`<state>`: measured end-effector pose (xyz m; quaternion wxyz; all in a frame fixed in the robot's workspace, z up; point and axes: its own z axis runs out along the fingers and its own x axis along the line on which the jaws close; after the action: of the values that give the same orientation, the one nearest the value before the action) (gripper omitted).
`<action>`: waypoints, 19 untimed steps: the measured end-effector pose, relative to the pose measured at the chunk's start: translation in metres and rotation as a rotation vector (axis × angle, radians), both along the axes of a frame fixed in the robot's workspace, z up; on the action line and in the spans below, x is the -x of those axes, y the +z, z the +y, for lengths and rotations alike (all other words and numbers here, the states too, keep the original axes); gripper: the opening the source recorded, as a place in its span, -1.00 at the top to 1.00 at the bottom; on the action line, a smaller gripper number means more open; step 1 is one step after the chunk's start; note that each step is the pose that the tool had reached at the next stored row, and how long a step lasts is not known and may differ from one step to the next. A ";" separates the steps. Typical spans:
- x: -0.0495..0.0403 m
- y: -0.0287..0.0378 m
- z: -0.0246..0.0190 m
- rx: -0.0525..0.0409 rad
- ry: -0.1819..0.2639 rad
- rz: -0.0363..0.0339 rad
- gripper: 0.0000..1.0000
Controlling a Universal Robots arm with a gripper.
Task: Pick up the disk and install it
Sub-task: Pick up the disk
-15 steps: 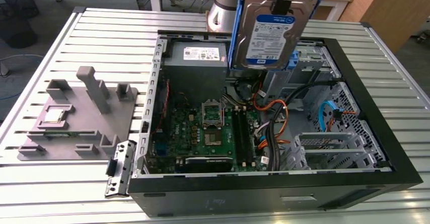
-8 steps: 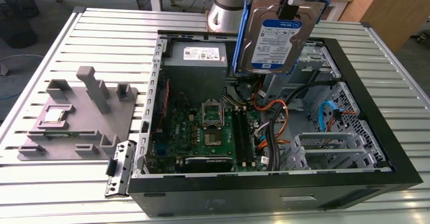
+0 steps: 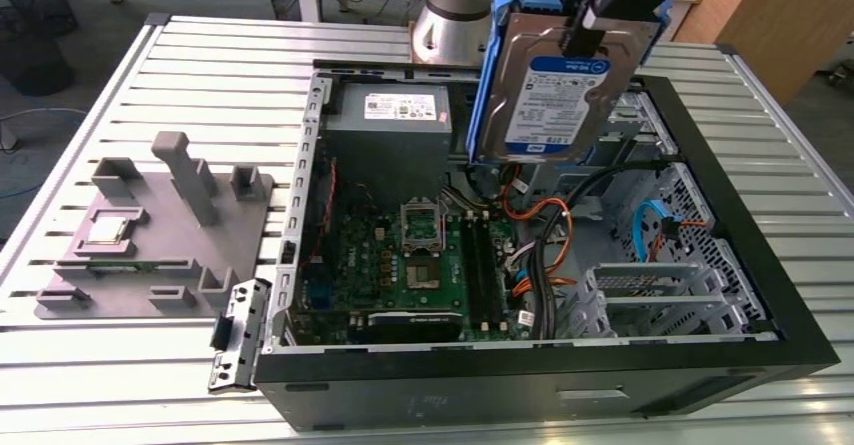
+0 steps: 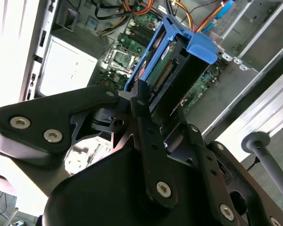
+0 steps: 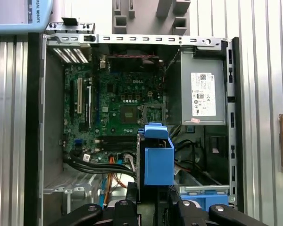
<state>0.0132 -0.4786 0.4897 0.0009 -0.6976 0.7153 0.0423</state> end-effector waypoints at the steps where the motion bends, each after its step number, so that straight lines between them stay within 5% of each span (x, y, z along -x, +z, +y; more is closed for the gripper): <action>1: -0.0001 -0.0001 -0.0026 0.0000 0.000 0.0000 0.30; 15: -0.0011 -0.0013 -0.0400 0.0001 -0.004 0.0000 0.30; 19: -0.0013 -0.0014 -0.0447 0.0000 -0.005 0.0000 0.30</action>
<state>0.0145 -0.5233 0.4882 0.0010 -0.6959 0.7169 0.0423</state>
